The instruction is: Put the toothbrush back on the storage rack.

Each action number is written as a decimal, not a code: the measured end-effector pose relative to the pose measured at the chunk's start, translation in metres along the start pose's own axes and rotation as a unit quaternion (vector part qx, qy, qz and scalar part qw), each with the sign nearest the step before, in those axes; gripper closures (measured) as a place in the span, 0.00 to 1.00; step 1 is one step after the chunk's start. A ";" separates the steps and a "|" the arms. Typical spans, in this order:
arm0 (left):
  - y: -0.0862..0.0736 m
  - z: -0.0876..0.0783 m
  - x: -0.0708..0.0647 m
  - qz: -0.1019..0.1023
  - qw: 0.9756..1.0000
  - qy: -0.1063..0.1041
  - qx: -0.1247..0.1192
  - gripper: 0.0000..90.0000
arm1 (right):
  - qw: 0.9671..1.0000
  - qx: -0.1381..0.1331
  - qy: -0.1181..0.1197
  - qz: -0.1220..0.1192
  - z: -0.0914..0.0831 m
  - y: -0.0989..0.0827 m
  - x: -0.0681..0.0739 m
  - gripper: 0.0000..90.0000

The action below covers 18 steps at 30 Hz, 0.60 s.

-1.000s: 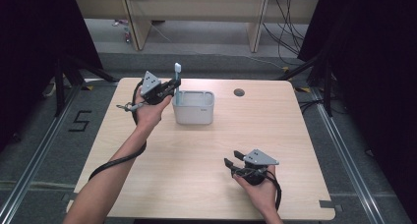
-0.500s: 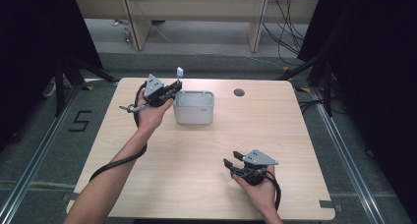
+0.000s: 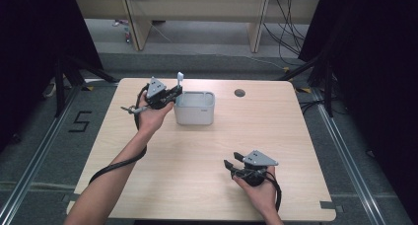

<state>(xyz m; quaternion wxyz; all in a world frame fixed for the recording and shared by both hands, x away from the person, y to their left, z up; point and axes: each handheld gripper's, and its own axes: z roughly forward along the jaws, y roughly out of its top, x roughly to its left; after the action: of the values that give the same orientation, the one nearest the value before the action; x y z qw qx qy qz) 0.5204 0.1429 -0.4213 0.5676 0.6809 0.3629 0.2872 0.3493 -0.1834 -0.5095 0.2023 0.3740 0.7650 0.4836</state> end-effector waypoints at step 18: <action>-0.013 0.001 0.003 -0.010 1.000 0.005 0.028 0.94 | 1.000 0.011 0.006 0.024 0.000 -0.001 0.004 0.56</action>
<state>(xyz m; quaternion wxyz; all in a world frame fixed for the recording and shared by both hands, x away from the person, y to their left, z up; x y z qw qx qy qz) 0.5208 0.1458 -0.4347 0.5490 0.6916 0.3806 0.2746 0.3464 -0.1807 -0.5099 0.1818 0.3919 0.7622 0.4821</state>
